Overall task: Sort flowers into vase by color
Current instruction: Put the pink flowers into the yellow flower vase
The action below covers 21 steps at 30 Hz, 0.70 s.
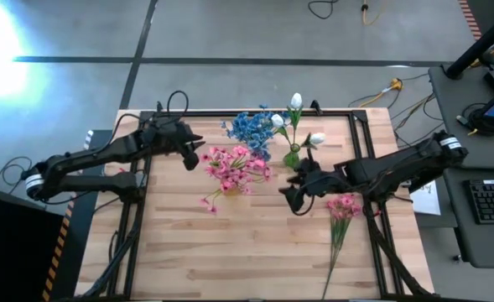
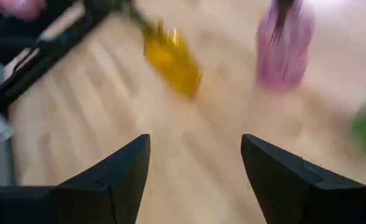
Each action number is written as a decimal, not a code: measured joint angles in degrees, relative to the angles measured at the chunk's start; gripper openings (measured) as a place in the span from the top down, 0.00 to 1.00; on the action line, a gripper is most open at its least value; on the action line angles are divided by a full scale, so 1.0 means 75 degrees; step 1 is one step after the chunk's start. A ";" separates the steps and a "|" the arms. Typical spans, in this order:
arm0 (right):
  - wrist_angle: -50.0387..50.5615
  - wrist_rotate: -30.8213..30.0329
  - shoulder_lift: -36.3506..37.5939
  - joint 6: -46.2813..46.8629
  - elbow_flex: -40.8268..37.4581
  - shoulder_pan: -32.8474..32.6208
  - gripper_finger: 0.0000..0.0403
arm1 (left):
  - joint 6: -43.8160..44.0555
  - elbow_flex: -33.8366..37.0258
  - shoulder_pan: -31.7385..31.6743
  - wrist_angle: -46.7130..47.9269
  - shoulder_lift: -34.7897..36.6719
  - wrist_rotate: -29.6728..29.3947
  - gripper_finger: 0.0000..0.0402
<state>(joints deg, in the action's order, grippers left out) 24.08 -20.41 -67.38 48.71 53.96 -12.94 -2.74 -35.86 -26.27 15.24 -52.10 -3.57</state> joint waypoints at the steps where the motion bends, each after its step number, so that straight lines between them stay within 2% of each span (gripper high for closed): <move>1: 0.0179 0.0316 -0.0039 0.0408 0.0003 -0.0025 0.39 | 0.0088 0.0000 0.0055 0.0058 0.0047 0.0003 0.81; 7: 0.1081 0.2351 -0.0288 0.2608 0.0000 -0.0347 0.42 | 0.0527 0.0000 0.0500 0.0224 0.0121 0.0009 0.81; 12: 0.1678 0.3524 -0.0389 0.4166 0.0001 -0.0790 0.44 | 0.0698 0.0000 0.0798 0.0501 0.0134 0.0017 0.81; 16: 0.1916 0.4262 -0.0418 0.5297 0.0008 -0.1227 0.44 | 0.0836 0.0000 0.0849 0.0923 0.0282 0.0015 0.81; 21: 0.2414 0.4523 -0.0421 0.6700 0.0006 -0.1888 0.44 | 0.1226 0.0000 0.0849 0.1438 0.0673 -0.0184 0.81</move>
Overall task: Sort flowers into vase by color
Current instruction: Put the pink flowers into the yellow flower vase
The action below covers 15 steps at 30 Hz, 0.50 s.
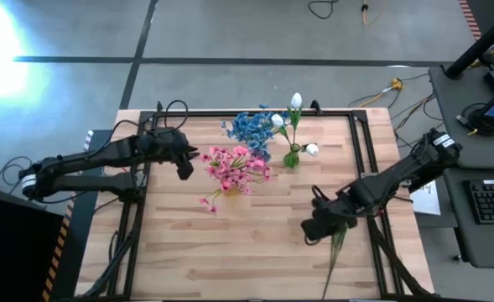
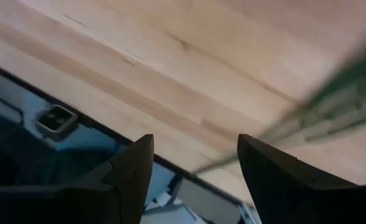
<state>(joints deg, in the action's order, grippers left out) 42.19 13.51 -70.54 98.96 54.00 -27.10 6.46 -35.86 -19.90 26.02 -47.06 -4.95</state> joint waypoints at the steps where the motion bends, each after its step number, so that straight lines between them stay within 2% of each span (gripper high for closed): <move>1: 0.0072 0.0011 0.0002 0.0233 0.0000 -0.0158 0.44 | 0.0052 0.0000 0.0000 0.0110 0.0086 -0.0005 0.81; 8: 0.0803 -0.0010 -0.0176 0.1705 0.0000 -0.0979 0.43 | 0.0079 0.0000 0.0000 0.0329 0.0534 -0.0020 0.81; 15: 0.0733 -0.0246 -0.0781 0.2026 0.0000 -0.1223 0.30 | 0.0076 0.0000 0.0000 0.0530 0.0586 -0.0024 0.81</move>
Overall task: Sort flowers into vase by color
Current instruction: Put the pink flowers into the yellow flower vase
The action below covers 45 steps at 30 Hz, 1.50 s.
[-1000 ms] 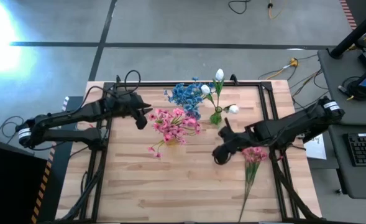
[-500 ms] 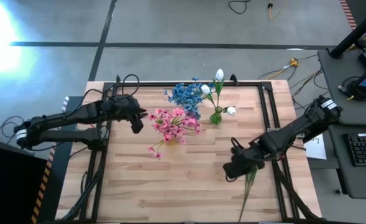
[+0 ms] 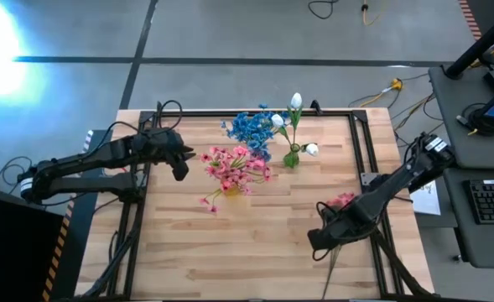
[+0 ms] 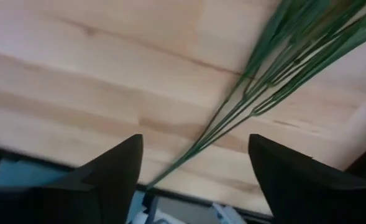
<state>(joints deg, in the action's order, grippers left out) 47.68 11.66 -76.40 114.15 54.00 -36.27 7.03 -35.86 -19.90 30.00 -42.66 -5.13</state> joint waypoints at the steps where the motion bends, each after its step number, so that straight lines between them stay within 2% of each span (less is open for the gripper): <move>1: 0.0044 0.0053 -0.0106 0.0000 0.0000 0.0000 0.27 | 0.0000 0.0000 0.0000 0.0017 -0.0012 -0.0002 0.81; 5: 0.0289 0.0101 -0.0407 -0.0008 -0.0088 -0.0032 0.17 | 0.0000 0.0000 0.0000 0.0184 -0.0051 -0.0005 0.81; 9: 0.0440 0.0099 -0.0501 0.0000 -0.0328 -0.0032 0.13 | 0.0000 0.0000 0.0000 0.0209 -0.0051 -0.0008 0.81; 16: 0.0218 0.0046 -0.0478 0.0302 -0.1129 -0.0032 0.13 | -0.0061 0.0004 0.0000 0.0204 -0.0095 -0.0014 0.81; 22: -0.0178 -0.0098 -0.0478 0.0437 -0.1491 -0.0032 0.18 | -0.0064 0.0051 0.0000 0.0205 -0.0182 -0.0052 0.81; 29: -0.1365 -0.0468 -0.0553 0.0445 -0.1978 -0.0026 0.33 | -0.0067 0.0055 0.0000 0.0184 -0.0434 -0.0072 0.81; 39: -0.1446 -0.0487 -0.0658 0.0402 -0.1993 -0.0029 0.69 | -0.0087 0.0055 0.0000 0.0169 -0.0806 -0.0070 0.81; 45: -0.1447 -0.0600 -0.0634 0.0368 -0.1995 -0.0032 0.86 | -0.0108 0.0055 0.0000 0.0166 -0.0995 -0.0070 0.81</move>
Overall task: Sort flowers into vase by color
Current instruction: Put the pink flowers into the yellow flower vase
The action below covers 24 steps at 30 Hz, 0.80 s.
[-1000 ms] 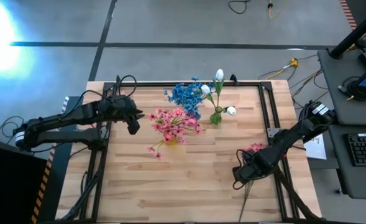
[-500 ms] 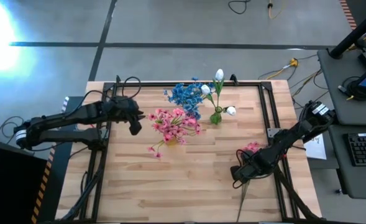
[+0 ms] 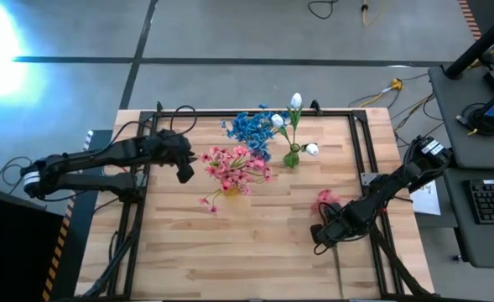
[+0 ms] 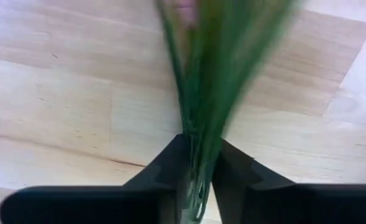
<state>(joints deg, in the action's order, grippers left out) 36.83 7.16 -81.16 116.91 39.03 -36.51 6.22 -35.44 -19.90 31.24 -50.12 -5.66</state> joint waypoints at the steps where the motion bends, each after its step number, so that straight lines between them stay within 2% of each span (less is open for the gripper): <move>1: 0.0014 -0.0014 0.0021 -0.0026 0.0012 -0.0014 0.88 | -0.0036 0.0000 0.0000 0.0000 -0.0029 -0.0001 0.81; 7: 0.0495 -0.0121 0.0197 -0.0248 0.0378 -0.0015 0.95 | -0.0157 0.0000 0.0000 0.0004 -0.0121 0.0001 0.81; 14: 0.0511 -0.0302 0.0473 -0.0571 0.0880 -0.0151 0.95 | -0.0160 0.0000 0.0000 0.0010 -0.0112 0.0001 0.81; 21: 0.0670 -0.1366 0.0723 -0.0807 0.1343 -0.0452 0.96 | -0.0160 0.0000 0.0000 0.0012 -0.0112 0.0001 0.81; 24: 0.0654 -0.2108 0.0824 -0.0933 0.1419 -0.0605 0.96 | -0.0160 0.0000 0.0000 0.0014 -0.0112 0.0001 0.81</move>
<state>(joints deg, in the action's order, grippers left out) 41.74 -8.65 -74.97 109.91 49.68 -41.05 5.02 -35.44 -19.90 31.35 -50.96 -5.65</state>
